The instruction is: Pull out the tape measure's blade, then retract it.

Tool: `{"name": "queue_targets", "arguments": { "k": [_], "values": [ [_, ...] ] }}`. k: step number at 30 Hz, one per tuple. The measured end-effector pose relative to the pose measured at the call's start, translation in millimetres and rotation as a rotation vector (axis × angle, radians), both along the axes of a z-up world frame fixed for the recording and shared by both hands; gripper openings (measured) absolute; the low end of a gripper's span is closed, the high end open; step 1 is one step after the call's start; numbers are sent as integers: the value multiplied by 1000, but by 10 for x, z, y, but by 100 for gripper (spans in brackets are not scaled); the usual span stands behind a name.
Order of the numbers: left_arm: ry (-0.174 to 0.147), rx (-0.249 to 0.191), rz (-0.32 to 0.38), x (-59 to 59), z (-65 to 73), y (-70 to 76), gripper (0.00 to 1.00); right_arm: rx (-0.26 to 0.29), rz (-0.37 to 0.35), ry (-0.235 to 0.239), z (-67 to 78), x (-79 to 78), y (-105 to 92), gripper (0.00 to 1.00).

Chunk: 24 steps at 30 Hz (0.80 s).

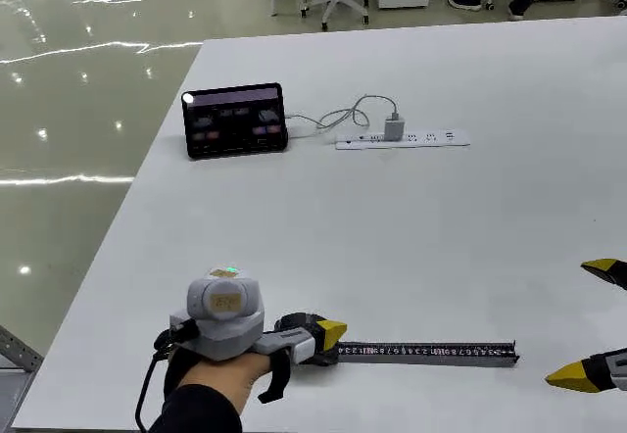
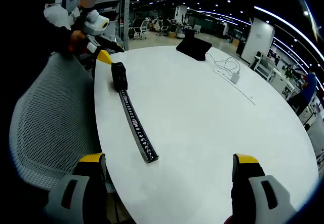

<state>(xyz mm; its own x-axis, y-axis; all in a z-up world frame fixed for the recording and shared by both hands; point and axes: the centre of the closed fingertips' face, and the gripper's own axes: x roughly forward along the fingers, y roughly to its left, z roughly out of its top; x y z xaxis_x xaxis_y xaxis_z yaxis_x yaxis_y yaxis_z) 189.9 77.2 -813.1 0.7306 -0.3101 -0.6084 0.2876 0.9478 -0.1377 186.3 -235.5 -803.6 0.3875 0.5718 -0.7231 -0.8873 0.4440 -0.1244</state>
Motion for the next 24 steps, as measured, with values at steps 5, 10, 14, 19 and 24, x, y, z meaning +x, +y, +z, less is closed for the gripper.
{"name": "queue_targets", "arguments": {
  "k": [5,10,14,19,24],
  "values": [
    [-5,11,44,-22,-71,-39,100,-18,44,6,-32,36,86,100],
    [-15,36,50,-51,-128,-31,100,-44,102,-4,-53,60,186,98],
    [0,34,45,-42,-187,-68,100,-54,124,7,-75,91,240,97],
    [8,22,32,-23,-254,-146,100,-74,169,37,-154,73,275,92],
    [9,43,0,-28,-294,-175,100,-119,237,76,-300,2,322,86]
  ]
}}
